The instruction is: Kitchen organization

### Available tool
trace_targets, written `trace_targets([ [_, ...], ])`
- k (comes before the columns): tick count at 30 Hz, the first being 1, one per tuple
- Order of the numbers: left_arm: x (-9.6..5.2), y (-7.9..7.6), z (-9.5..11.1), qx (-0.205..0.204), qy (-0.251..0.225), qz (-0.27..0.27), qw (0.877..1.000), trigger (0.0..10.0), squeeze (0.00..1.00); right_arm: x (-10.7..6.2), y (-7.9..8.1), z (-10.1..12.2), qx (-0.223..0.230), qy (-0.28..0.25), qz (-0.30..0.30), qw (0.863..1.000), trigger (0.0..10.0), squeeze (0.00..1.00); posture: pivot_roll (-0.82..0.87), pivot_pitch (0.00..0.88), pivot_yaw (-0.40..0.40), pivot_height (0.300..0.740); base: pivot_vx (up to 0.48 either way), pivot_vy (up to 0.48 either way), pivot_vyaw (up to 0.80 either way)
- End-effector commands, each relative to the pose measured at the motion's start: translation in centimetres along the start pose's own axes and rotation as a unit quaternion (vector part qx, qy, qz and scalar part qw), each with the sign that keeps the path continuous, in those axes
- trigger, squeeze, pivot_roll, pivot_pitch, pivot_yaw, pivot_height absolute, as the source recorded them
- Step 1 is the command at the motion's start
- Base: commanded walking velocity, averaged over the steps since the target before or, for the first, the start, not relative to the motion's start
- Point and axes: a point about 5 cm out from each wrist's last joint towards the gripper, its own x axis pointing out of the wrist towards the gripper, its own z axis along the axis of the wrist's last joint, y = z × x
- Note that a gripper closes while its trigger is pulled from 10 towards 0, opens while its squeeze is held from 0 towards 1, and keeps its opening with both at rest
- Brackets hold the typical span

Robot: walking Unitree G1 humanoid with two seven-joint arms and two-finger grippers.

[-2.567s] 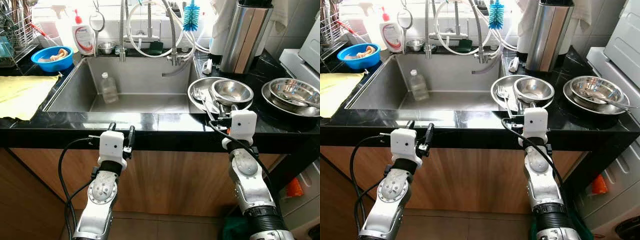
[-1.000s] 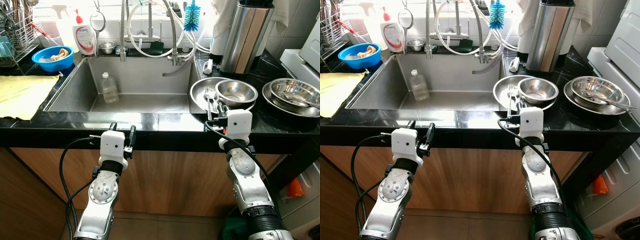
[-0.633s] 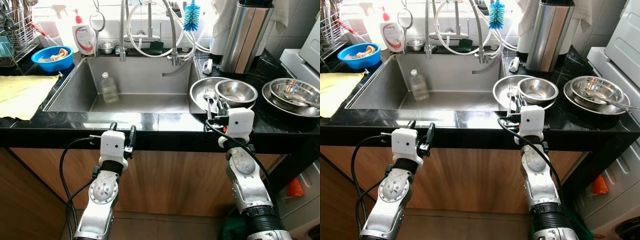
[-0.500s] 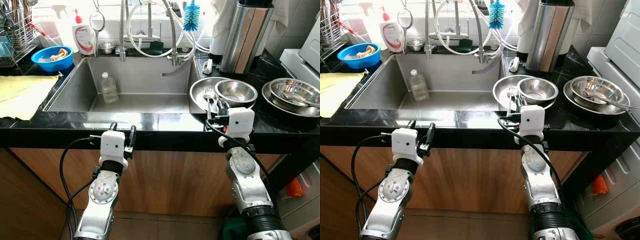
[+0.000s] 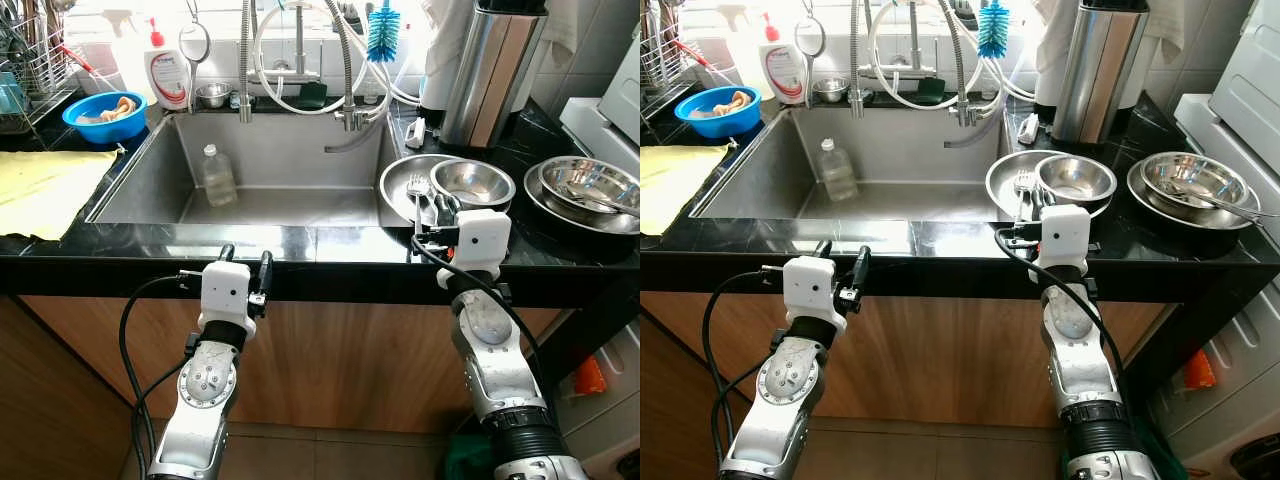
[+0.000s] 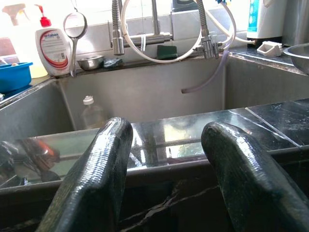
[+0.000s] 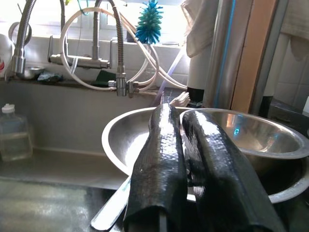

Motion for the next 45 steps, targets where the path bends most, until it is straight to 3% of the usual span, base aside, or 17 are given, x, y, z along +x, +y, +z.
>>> trace_targets([
  [1, 0.0, -0.2, -0.4, -0.002, 0.013, -0.004, 1.000, 10.0, 0.00, 0.2, 0.1, -0.4, -0.006, 0.020, 0.001, 1.000, 10.0, 0.11, -0.06, 0.000, 0.020, 0.740, 0.000, 0.000, 0.00],
  [3, 0.0, -0.2, -0.4, -0.002, 0.014, -0.005, 1.000, 10.0, 0.00, 0.2, 0.0, -0.7, -0.006, 0.027, -0.001, 1.000, 10.0, 0.36, -0.06, 0.000, 0.020, 0.740, 0.000, 0.000, 0.00],
  [5, 0.0, -0.2, -0.4, -0.002, 0.014, -0.005, 1.000, 10.0, 0.00, 0.1, 0.0, -0.7, -0.007, 0.031, -0.001, 1.000, 10.0, 0.35, -0.06, 0.000, 0.021, 0.740, 0.000, 0.000, 0.00],
  [6, 0.0, -0.2, -0.4, -0.002, 0.015, -0.005, 1.000, 10.0, 0.00, 0.1, 0.0, -0.8, -0.006, 0.031, -0.002, 0.999, 10.0, 0.33, -0.06, 0.000, 0.021, 0.740, 0.000, 0.000, 0.00],
  [7, 0.0, -0.2, -0.5, -0.002, 0.015, -0.006, 1.000, 10.0, 0.00, 0.1, 0.0, -0.8, -0.004, 0.031, -0.003, 1.000, 10.0, 0.18, -0.06, 0.000, 0.021, 0.740, 0.000, 0.000, 0.00],
  [8, 0.0, -0.2, -0.5, -0.002, 0.015, -0.006, 1.000, 10.0, 0.00, 0.1, 0.0, -0.8, -0.004, 0.031, -0.003, 1.000, 10.0, 0.18, -0.06, 0.000, 0.021, 0.740, 0.000, 0.000, 0.00],
  [9, 0.0, -0.2, -0.5, -0.002, 0.015, -0.006, 1.000, 10.0, 0.00, 0.1, 0.0, -0.8, -0.004, 0.031, -0.003, 1.000, 10.0, 0.00, -0.06, 0.000, 0.021, 0.740, 0.000, 0.000, 0.00],
  [13, 0.1, -0.2, -0.5, -0.003, 0.015, -0.007, 1.000, 10.0, 0.00, 0.2, 0.1, -0.8, -0.001, 0.032, -0.002, 0.999, 10.0, 0.00, -0.06, 0.000, 0.024, 0.740, 0.000, 0.000, 0.00],
  [14, 0.1, -0.2, -0.5, -0.002, 0.015, -0.007, 1.000, 10.0, 0.00, 0.1, 0.1, -0.8, 0.003, 0.031, -0.002, 1.000, 10.0, 0.71, -0.06, 0.000, 0.024, 0.740, 0.000, 0.000, 0.00],
  [15, 0.1, -0.2, -0.5, -0.002, 0.015, -0.007, 1.000, 10.0, 0.00, 0.1, 0.1, -0.7, 0.003, 0.031, -0.001, 1.000, 10.0, 1.00, -0.06, 0.000, 0.023, 0.740, 0.000, 0.000, 0.00],
  [16, 0.1, -0.2, -0.5, -0.003, 0.015, -0.008, 1.000, 10.0, 0.00, 0.2, 0.1, -0.7, 0.002, 0.030, -0.003, 1.000, 10.0, 1.00, -0.06, 0.000, 0.024, 0.740, 0.000, 0.000, 0.00],
  [17, 0.2, -0.2, -0.5, -0.003, 0.015, -0.008, 1.000, 10.0, 0.00, 0.2, 0.1, -0.6, -0.001, 0.029, -0.004, 1.000, 10.0, 0.43, -0.06, 0.000, 0.024, 0.740, 0.000, 0.000, 0.00],
  [18, 0.2, -0.2, -0.5, -0.003, 0.015, -0.008, 1.000, 10.0, 0.00, 0.2, 0.1, -0.6, -0.002, 0.029, -0.004, 1.000, 10.0, 0.43, -0.06, 0.000, 0.024, 0.740, 0.000, 0.000, 0.00],
  [19, 0.2, -0.2, -0.5, -0.003, 0.015, -0.008, 1.000, 10.0, 0.00, 0.2, 0.1, -0.6, -0.003, 0.028, -0.005, 1.000, 10.0, 0.00, -0.06, 0.000, 0.024, 0.740, 0.000, 0.000, 0.00],
  [25, 0.2, -0.2, -0.4, -0.003, 0.013, -0.007, 1.000, 10.0, 0.00, 0.3, 0.1, -0.4, 0.000, 0.023, -0.006, 1.000, 10.0, 0.00, -0.06, 0.000, 0.024, 0.740, 0.000, 0.000, 0.00],
  [34, 0.3, -0.1, -0.3, -0.002, 0.009, -0.008, 1.000, 10.0, 0.00, 0.3, 1.8, 3.4, 0.006, -0.079, 0.048, 0.996, 10.0, 0.00, -0.06, 0.000, 0.027, 0.740, 0.000, 0.000, 0.00],
  [45, 0.1, 0.1, -0.4, -0.002, 0.009, -0.004, 1.000, 10.0, 0.00, -3.8, 0.7, 1.1, -0.065, -0.056, 0.006, 0.996, 10.0, 0.00, -0.07, 0.000, 0.021, 0.740, 0.000, 0.000, 0.00],
])
